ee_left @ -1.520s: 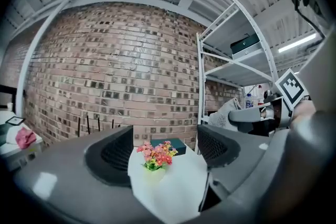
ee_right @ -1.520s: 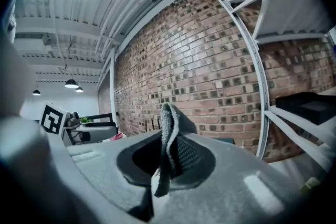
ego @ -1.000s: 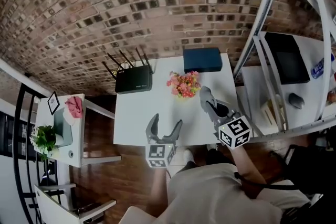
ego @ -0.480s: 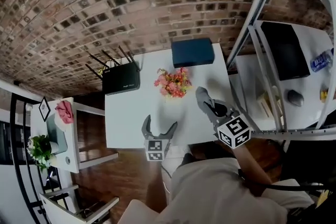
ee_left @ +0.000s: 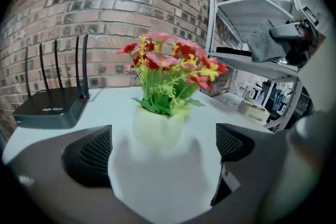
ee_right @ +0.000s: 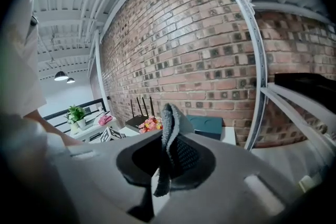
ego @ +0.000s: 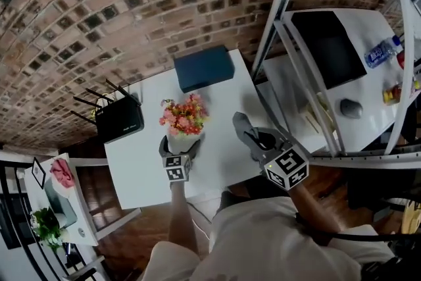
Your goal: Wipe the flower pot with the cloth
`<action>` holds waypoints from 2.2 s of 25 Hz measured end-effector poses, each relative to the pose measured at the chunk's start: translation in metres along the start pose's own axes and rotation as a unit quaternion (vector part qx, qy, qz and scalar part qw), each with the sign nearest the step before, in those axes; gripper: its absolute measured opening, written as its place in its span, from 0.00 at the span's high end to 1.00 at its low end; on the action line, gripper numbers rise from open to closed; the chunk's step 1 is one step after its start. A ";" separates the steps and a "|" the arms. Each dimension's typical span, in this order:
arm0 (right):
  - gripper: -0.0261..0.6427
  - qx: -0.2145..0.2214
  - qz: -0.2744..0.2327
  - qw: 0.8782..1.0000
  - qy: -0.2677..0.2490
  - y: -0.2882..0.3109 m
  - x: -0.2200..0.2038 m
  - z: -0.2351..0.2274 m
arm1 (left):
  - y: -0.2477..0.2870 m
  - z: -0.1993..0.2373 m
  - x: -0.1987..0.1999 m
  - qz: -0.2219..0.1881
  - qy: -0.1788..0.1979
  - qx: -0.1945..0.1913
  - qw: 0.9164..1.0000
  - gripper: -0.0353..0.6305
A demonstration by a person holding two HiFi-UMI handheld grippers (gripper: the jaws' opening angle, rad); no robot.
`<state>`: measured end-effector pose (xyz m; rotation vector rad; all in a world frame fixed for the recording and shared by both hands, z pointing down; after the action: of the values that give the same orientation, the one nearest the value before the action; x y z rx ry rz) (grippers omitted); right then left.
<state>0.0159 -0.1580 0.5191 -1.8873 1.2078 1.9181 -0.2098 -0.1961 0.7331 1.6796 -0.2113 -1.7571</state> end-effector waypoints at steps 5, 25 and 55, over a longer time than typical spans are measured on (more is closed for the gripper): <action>0.96 -0.026 0.006 1.000 0.006 -0.006 -0.002 -0.019 | 0.036 0.014 0.023 0.005 0.019 -0.014 1.000 0.00; 0.96 0.010 -0.023 1.000 0.010 0.014 0.020 -0.021 | 0.024 -0.025 0.087 -0.038 -0.286 -0.190 0.939 0.20; 0.96 0.241 -0.029 0.970 -0.003 0.016 0.072 0.023 | -0.123 -0.140 0.171 -0.087 -0.299 -0.434 0.846 0.20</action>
<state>-0.0236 -0.1822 0.4576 -1.6320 1.4381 1.4280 -0.1114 -0.1538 0.5038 0.4925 0.4337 -2.0177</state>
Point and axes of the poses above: the fingertips, and each gripper's own axes: y forward along the fingers, z to its left, x out of its top, the point moved 2 cm from there along -y, backward along the fingers, and after that the axes turned 1 degree about -x, right-handed, at the moved point
